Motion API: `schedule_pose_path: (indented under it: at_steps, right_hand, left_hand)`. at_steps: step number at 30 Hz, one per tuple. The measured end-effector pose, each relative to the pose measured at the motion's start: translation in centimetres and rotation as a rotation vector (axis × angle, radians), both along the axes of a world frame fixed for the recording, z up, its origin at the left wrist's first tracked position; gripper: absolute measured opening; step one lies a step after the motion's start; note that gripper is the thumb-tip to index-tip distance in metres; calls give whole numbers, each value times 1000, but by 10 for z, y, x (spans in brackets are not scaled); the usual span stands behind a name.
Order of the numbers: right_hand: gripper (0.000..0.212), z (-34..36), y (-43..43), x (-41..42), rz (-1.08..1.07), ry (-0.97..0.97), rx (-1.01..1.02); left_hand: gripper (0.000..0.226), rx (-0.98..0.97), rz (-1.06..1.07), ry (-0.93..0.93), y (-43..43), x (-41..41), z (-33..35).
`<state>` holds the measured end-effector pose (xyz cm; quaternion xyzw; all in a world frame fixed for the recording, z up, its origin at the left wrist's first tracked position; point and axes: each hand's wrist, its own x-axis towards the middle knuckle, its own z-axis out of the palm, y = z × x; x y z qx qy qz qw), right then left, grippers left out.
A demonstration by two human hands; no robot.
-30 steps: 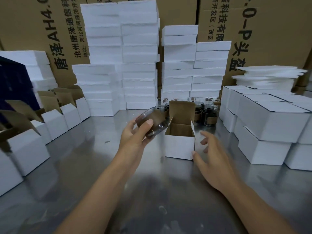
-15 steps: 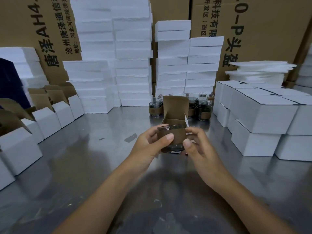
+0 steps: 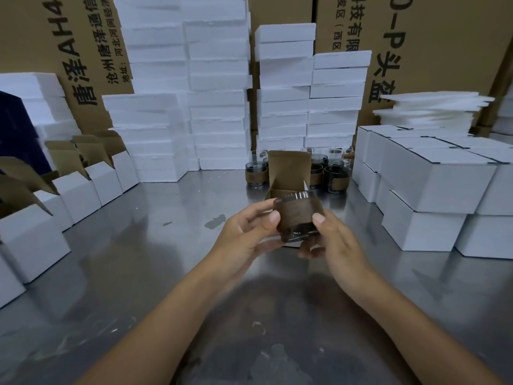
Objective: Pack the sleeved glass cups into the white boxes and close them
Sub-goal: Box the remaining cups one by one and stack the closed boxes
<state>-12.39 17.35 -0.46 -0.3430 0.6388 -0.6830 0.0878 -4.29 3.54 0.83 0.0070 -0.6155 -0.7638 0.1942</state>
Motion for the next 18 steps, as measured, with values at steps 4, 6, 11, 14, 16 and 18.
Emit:
schedule_pose_path:
  at_steps: [4,6,11,14,16,18]
  right_hand:
    - [41,-1,-1,-4,-25,-57,-6]
    - [41,-2,-1,-5,-25,-68,-10]
    - [41,-1,-1,-4,-29,-58,-6]
    - [35,1,0,-2,-27,-25,-25]
    - [32,2,2,1,-39,10,-40]
    - [30,3,4,4,-69,36,-63]
  left_hand:
    - [51,-14,16,-14,4,-1,-2]
    - [50,-13,22,-15,4,-2,-2]
    - [42,-11,21,-9,3,-3,-3]
    - [45,-21,40,-21,2,-3,-4]
    - [46,-31,51,-36,1,-3,-4]
    - [50,-58,35,-56,0,-3,-3]
